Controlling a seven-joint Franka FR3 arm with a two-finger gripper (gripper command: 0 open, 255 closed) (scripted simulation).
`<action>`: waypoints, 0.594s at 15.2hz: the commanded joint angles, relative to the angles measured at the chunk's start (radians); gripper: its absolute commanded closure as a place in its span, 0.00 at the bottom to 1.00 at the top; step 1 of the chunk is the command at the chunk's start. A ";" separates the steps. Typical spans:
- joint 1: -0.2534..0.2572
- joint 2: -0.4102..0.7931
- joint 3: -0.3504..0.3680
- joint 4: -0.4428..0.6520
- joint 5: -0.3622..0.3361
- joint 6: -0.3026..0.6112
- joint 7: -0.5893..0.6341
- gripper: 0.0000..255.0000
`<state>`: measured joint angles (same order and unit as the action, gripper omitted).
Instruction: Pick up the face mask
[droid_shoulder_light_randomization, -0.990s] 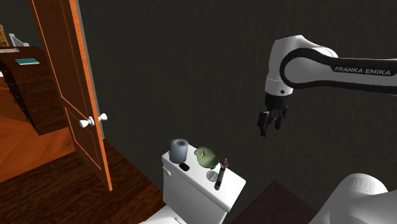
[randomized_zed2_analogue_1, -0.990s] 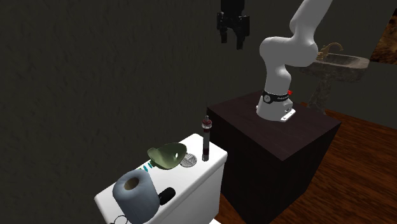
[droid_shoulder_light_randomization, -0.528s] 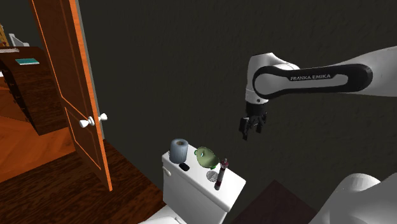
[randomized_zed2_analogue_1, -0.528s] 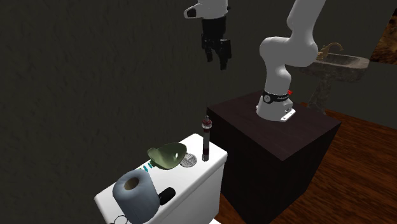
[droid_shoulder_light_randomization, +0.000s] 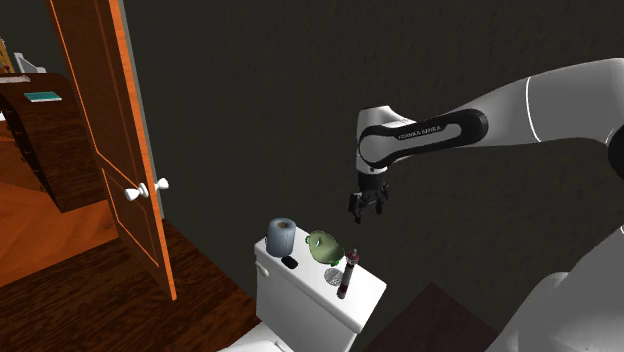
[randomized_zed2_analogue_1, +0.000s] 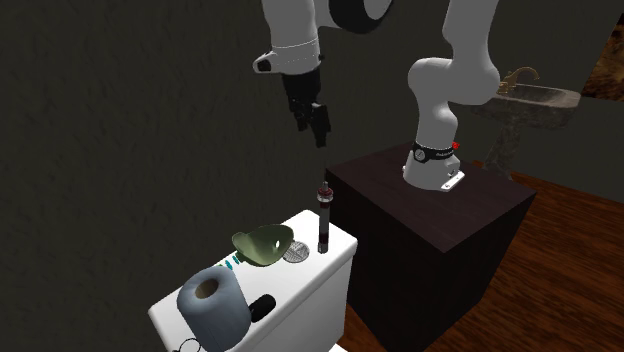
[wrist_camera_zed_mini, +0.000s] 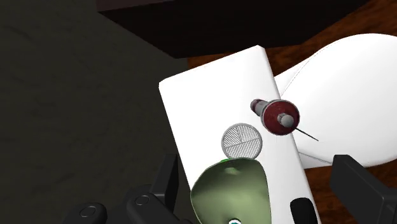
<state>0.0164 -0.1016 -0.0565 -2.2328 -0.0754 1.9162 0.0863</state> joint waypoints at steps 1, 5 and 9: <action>-0.004 0.078 -0.006 0.042 0.003 0.030 -0.009 0.00; -0.008 0.241 -0.008 0.146 0.016 0.073 -0.016 0.00; -0.013 0.404 -0.007 0.271 0.030 0.097 -0.023 0.00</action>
<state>0.0082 0.2601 -0.0612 -1.9966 -0.0482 2.0080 0.0703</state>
